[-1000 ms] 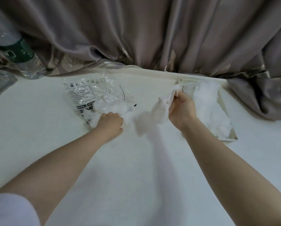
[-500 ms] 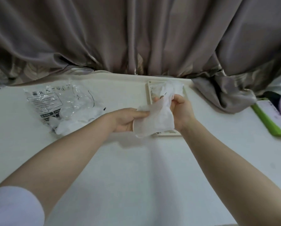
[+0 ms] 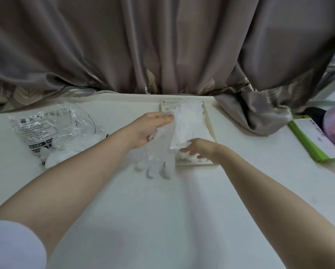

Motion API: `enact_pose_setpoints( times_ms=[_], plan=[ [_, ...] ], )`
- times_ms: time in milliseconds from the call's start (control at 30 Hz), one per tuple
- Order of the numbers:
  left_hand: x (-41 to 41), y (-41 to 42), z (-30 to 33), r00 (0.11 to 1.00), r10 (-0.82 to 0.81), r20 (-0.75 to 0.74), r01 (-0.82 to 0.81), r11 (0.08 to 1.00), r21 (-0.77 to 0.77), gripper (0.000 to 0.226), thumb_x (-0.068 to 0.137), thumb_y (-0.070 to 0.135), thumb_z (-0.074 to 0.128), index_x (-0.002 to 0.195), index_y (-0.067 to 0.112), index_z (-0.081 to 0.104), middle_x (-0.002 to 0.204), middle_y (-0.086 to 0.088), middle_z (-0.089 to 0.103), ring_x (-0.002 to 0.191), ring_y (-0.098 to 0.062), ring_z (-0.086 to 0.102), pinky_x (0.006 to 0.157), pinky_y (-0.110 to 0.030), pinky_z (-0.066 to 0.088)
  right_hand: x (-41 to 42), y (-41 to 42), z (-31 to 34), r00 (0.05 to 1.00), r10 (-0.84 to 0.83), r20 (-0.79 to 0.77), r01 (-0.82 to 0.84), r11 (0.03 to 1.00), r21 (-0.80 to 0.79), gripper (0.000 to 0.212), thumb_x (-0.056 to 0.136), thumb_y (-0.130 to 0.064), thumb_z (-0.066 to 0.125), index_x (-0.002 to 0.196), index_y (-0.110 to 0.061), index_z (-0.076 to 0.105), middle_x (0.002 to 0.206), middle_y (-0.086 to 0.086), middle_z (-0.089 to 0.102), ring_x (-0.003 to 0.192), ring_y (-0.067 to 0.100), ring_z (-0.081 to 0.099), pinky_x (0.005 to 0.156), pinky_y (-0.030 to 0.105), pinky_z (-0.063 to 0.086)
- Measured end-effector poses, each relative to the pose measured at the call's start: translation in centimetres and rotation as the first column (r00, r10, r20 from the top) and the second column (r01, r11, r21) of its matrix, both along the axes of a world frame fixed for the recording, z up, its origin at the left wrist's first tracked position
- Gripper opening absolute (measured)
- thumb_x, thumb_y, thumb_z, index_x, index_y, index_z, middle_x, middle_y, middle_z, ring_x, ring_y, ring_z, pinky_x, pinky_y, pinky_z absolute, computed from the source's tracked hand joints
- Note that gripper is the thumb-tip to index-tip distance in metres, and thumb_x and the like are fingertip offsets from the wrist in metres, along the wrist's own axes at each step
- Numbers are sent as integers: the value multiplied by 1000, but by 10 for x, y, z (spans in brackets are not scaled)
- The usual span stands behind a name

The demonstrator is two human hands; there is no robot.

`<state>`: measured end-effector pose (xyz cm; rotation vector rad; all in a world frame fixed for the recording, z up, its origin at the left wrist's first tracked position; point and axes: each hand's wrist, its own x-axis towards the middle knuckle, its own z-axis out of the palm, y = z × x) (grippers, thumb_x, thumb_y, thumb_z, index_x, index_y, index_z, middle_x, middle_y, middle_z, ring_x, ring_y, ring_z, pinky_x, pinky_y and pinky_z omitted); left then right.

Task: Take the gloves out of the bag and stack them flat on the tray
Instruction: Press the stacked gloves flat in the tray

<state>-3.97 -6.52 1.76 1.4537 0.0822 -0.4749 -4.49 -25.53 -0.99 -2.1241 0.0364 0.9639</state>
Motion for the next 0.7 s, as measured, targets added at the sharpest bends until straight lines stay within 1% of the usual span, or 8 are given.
enact_pose_setpoints(
  times_ms=[100, 167, 233, 333, 433, 500, 600, 700],
  plan=[
    [2, -13, 8, 997, -72, -11, 72, 997, 25, 16, 89, 23, 60, 92, 8, 63, 53, 5, 58, 42, -8, 43, 49, -21, 31, 8, -4, 13, 993, -74, 95, 18, 872, 489, 51, 68, -18, 45, 118, -18, 55, 127, 0, 56, 124, 16, 48, 107, 27, 32],
    [6, -20, 12, 992, -127, 6, 125, 984, 130, 29, 92, 25, 58, 110, 2, 61, 48, 7, 54, 38, -6, 36, 56, -27, 27, 13, -8, 23, 991, -11, 136, -79, 767, 637, 47, 80, -16, 49, 127, -15, 52, 125, 2, 61, 122, 16, 53, 104, 27, 38],
    [11, -27, 18, 990, -143, 19, 137, 972, 191, 31, 93, 25, 57, 114, 2, 61, 55, 6, 58, 44, -7, 46, 65, -30, 35, 18, -11, 33, 979, 30, 200, -149, 776, 613, 37, 88, -20, 54, 124, -16, 56, 117, 2, 66, 114, 17, 60, 96, 27, 45],
    [16, -29, 22, 988, -152, 22, 143, 962, 233, 25, 93, 20, 58, 112, 4, 63, 89, -8, 67, 78, -20, 62, 79, -34, 50, 24, -11, 36, 966, -17, 256, -126, 839, 530, 20, 91, -14, 60, 111, -15, 64, 99, 1, 71, 93, 14, 68, 79, 24, 51],
    [21, -27, 20, 991, -131, 29, 116, 945, 305, 19, 90, 16, 61, 106, 6, 64, 89, -5, 67, 77, -17, 63, 67, -26, 54, 29, -20, 32, 961, -99, 259, -49, 859, 509, 11, 91, -5, 57, 97, -8, 66, 85, 3, 67, 77, 14, 65, 73, 26, 53],
    [22, -23, 19, 987, -161, -30, 162, 936, 313, 10, 88, 14, 62, 97, 11, 66, 84, 0, 69, 78, -14, 65, 72, -27, 55, 33, -28, 30, 979, -153, 133, 48, 814, 579, 15, 92, -4, 54, 103, -5, 65, 90, 6, 68, 81, 17, 66, 74, 26, 54],
    [24, -19, 12, 975, -174, -138, 191, 974, 119, 12, 87, 14, 59, 99, 12, 62, 87, 0, 68, 81, -16, 65, 80, -30, 56, 37, -38, 28, 965, -238, -108, 247, 698, 672, 17, 93, -6, 46, 99, -9, 63, 88, 4, 69, 79, 18, 66, 71, 27, 53],
    [28, -22, 0, 987, -48, -152, 34, 995, -96, 13, 94, 18, 49, 101, 16, 59, 88, 0, 65, 82, -20, 64, 88, -35, 51, 41, -46, 19, 917, -330, -224, 390, 624, 677, 18, 97, -8, 43, 86, -14, 55, 77, 0, 64, 70, 15, 62, 62, 25, 51]
  ],
)
